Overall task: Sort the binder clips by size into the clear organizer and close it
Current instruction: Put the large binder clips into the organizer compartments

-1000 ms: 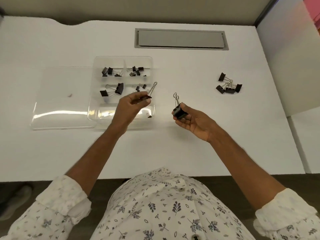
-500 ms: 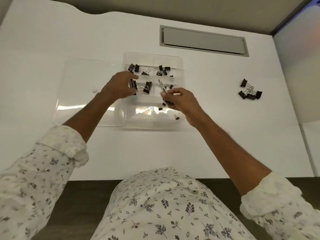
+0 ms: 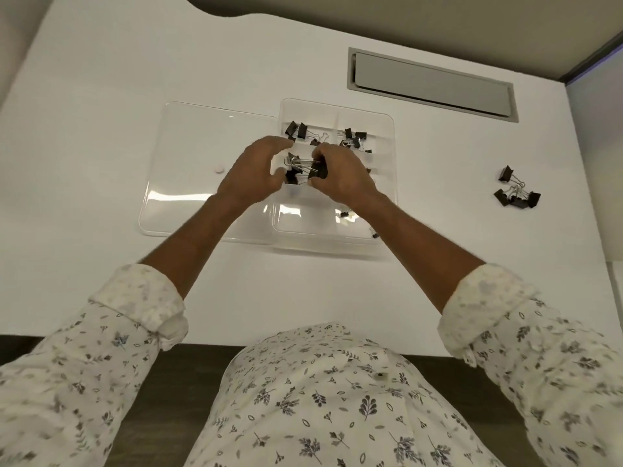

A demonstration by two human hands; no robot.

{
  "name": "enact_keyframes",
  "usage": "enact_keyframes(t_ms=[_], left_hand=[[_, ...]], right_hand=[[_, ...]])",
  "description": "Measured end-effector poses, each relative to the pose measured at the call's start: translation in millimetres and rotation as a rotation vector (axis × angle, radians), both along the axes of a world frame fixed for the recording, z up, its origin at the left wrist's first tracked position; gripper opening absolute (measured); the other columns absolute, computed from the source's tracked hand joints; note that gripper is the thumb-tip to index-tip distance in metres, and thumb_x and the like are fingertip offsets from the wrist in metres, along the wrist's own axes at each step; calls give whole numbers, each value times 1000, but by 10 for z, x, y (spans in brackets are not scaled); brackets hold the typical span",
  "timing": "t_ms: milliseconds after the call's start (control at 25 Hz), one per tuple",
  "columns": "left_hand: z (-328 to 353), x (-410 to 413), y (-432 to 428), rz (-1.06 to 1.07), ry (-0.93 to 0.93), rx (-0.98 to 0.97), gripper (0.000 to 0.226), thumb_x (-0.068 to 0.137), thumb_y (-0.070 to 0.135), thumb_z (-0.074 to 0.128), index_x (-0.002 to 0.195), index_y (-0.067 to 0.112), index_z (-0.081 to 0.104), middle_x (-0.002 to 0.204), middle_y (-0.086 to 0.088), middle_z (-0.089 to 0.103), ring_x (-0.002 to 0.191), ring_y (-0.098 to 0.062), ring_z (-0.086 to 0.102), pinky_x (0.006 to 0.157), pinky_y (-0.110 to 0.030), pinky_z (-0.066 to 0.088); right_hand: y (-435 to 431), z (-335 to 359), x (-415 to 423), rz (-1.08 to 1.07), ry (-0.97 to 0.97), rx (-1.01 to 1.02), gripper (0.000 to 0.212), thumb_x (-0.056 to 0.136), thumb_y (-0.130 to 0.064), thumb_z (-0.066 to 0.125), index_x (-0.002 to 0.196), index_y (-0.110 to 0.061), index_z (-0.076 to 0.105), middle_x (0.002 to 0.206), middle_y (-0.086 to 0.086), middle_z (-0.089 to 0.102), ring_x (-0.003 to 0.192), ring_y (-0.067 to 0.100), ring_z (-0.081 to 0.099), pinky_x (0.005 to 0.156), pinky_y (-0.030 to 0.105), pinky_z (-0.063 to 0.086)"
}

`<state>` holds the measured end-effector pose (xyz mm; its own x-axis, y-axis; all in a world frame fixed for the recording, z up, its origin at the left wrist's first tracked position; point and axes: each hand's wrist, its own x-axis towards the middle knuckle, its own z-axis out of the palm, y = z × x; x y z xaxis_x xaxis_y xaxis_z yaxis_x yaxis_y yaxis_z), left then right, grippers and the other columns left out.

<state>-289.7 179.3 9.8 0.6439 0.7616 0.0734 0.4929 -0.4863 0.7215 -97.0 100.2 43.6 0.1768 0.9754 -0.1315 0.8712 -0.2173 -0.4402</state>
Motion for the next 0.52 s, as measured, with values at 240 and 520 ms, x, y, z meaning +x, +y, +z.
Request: enact_keyframes(t_ms=[240,520], left_hand=[[-24,-36,-25,-20,42,44,44,92,8,60,136,9,62,137,-8,63,129,-25,56,111,-29,37],[19,211,-184,-107,71,49,38,98,11,58,135,9,63,137,-8,64,131,-24,55,111,-34,41]], right_hand=[[34,-121,40,30,81,-12,51,89,-27,74,134,-11,57,133,6,60,121,19,54,99,30,42],[-478,-201,376,-114,123,235,25,92,-15,65,117,-13,66,122,0,67,117,18,59,99,26,48]])
